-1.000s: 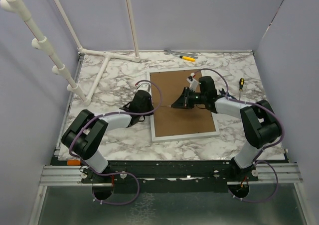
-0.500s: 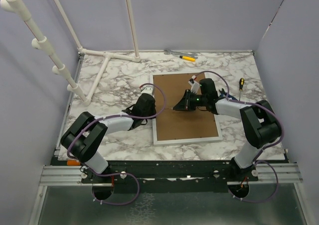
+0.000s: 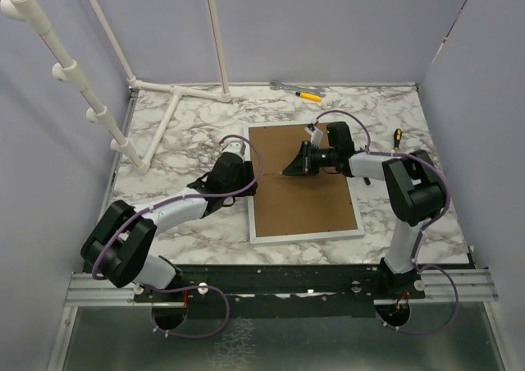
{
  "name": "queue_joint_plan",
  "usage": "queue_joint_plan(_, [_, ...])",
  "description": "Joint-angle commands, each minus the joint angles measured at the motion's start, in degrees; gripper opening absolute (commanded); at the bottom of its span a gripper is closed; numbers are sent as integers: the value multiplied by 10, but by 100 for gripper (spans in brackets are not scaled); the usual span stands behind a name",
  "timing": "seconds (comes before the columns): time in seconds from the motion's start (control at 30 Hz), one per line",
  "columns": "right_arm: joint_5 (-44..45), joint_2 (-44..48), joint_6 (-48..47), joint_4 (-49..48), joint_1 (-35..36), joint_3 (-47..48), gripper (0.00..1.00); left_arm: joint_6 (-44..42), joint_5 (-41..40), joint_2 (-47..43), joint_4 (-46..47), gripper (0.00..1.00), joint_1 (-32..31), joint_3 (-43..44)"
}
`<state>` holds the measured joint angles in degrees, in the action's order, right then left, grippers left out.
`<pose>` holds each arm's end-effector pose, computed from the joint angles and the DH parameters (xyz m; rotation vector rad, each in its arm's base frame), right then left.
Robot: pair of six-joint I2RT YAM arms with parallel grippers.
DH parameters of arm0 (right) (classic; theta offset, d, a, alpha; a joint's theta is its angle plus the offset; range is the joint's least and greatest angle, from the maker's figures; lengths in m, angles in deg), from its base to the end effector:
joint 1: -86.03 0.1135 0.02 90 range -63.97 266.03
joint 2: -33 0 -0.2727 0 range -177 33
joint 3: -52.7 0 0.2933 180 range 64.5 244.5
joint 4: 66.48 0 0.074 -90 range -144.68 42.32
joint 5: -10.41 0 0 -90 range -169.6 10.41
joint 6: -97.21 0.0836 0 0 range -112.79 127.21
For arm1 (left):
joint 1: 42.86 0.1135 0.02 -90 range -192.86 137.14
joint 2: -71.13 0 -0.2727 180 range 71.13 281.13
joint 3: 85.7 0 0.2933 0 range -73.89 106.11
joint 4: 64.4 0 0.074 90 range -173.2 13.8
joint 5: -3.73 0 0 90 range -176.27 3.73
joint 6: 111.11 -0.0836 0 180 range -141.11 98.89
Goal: Take the photo out of the frame
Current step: Release the photo frame item from the photo frame.
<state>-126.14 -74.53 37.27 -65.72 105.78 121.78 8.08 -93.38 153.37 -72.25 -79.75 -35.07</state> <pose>0.3877 0.2037 0.1080 -0.2624 2.3441 1.3637 0.2895 -0.2043 0.1302 0.0870 2.2957 -0.4714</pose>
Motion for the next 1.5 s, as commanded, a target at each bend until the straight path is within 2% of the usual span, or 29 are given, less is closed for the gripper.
queue_joint_plan(0.0, [-59,-23,-10,-29,-1,5,1,49,68,-34,22,53,46,-18])
queue_joint_plan(0.1, [-68,-32,1,-40,-1,6,1,80,90,-47,53,50,74,-35])
queue_joint_plan(0.27, [-66,-49,3,-21,-1,16,1,133,119,-32,136,39,80,-63])
queue_joint_plan(0.37, [-66,-50,5,-29,-1,10,1,141,115,-13,142,33,85,-64])
queue_joint_plan(1.47, [-94,-95,10,-29,14,34,1,147,164,72,181,27,127,-39])
